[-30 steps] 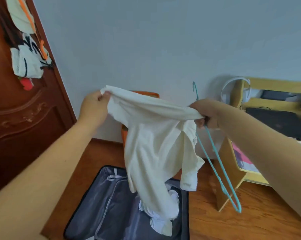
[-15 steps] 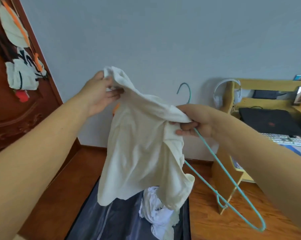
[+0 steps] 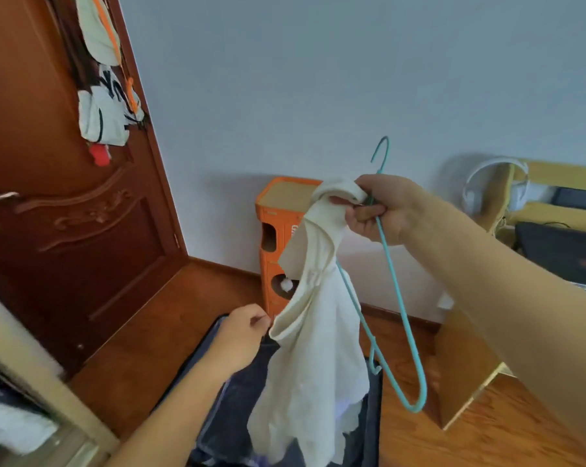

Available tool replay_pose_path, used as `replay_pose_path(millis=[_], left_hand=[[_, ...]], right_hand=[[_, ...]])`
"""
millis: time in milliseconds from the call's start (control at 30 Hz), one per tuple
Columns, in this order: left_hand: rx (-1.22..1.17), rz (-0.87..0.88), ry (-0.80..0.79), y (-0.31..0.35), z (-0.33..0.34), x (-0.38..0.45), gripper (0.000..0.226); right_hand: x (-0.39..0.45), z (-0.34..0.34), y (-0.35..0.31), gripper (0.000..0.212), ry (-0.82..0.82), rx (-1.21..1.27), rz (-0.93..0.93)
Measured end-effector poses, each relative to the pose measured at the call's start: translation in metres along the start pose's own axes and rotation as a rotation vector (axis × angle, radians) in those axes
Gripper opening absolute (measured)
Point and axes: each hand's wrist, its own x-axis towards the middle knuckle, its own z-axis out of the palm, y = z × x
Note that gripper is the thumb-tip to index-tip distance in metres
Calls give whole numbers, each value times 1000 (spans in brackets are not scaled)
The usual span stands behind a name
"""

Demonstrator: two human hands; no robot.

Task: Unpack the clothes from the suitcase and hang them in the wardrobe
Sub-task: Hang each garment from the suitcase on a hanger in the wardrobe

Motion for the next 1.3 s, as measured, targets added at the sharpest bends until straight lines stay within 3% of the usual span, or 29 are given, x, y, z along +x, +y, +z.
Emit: replay_pose_path(millis=[100, 200, 300, 367, 467, 533, 633, 733, 867, 900, 967, 1067, 1167, 1300], left_hand=[[-165, 102, -99, 8, -10, 2, 10], [-339, 184, -196, 41, 9, 14, 38], [-508, 44, -165, 59, 26, 48, 42], [-430, 15, -219, 67, 29, 61, 34], [-71, 56, -331, 72, 38, 68, 16], [-180, -76, -252, 77, 37, 70, 13], [-744, -344, 47, 93, 10, 86, 21], [-1050, -395, 149, 124, -34, 109, 20], [-647, -277, -141, 162, -56, 109, 24], [-502, -241, -181, 168, -55, 105, 27], [-179, -180, -262, 178, -50, 93, 25], [160, -131, -390, 183, -42, 82, 16], [350, -102, -367, 171, -34, 87, 16], [463, -29, -175, 148, -28, 90, 20]], right_hand=[[-4, -13, -11, 21, 48, 48, -19], [-19, -13, -16, 19, 29, 52, -39], [-35, -13, -18, 18, -1, 26, -46], [-50, -17, -21, 18, 9, 25, -75], [-73, -27, -30, 19, 35, 72, -137], [-85, -40, -36, 20, 65, 112, -180], [-84, -76, -34, 23, 152, 115, -192], [-67, -116, 2, 22, 283, 28, -111], [-47, -160, 69, 16, 440, -380, 17], [-43, -170, 80, 14, 485, -457, -16], [-40, -182, 90, 32, 532, -656, -120], [-53, -173, 87, 20, 531, -1048, -254], [-77, -152, 83, 22, 425, -1026, -465], [-108, -130, 78, 27, 358, -925, -588]])
